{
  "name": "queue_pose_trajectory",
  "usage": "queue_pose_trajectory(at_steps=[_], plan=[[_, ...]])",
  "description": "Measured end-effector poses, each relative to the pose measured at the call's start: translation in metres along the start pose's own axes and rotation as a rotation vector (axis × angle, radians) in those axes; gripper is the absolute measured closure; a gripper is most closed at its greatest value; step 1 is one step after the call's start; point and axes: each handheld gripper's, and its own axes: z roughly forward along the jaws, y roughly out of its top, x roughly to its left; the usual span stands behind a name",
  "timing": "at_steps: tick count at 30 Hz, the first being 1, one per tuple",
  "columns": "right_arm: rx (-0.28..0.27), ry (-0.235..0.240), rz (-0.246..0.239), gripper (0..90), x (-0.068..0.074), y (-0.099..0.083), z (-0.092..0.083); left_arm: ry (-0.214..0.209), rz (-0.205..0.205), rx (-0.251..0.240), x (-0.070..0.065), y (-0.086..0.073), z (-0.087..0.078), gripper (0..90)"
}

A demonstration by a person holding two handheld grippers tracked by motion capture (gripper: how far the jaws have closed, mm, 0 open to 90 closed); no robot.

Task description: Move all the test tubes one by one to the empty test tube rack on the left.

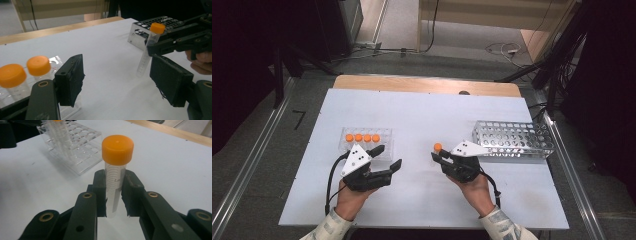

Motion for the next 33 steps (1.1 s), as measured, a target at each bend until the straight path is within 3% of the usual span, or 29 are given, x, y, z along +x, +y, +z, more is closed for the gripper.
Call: queue_pose_trajectory(at_steps=[11,19,30,33], plan=[[0.034,0.093,-0.063,71.9,0.034,-0.002,0.016,-0.082,0.039,0.003,-0.022,0.002,0.011,35.4],[0.042,0.134,-0.091,71.9,0.050,-0.002,0.021,-0.115,0.061,0.014,-0.031,0.001,0.018,52.2],[0.041,0.157,-0.093,71.9,0.056,-0.001,0.021,-0.090,0.076,0.020,-0.034,-0.003,0.023,68.5],[0.042,0.156,-0.092,71.9,0.056,-0.001,0.021,-0.089,0.073,0.022,-0.033,-0.003,0.023,68.6]])
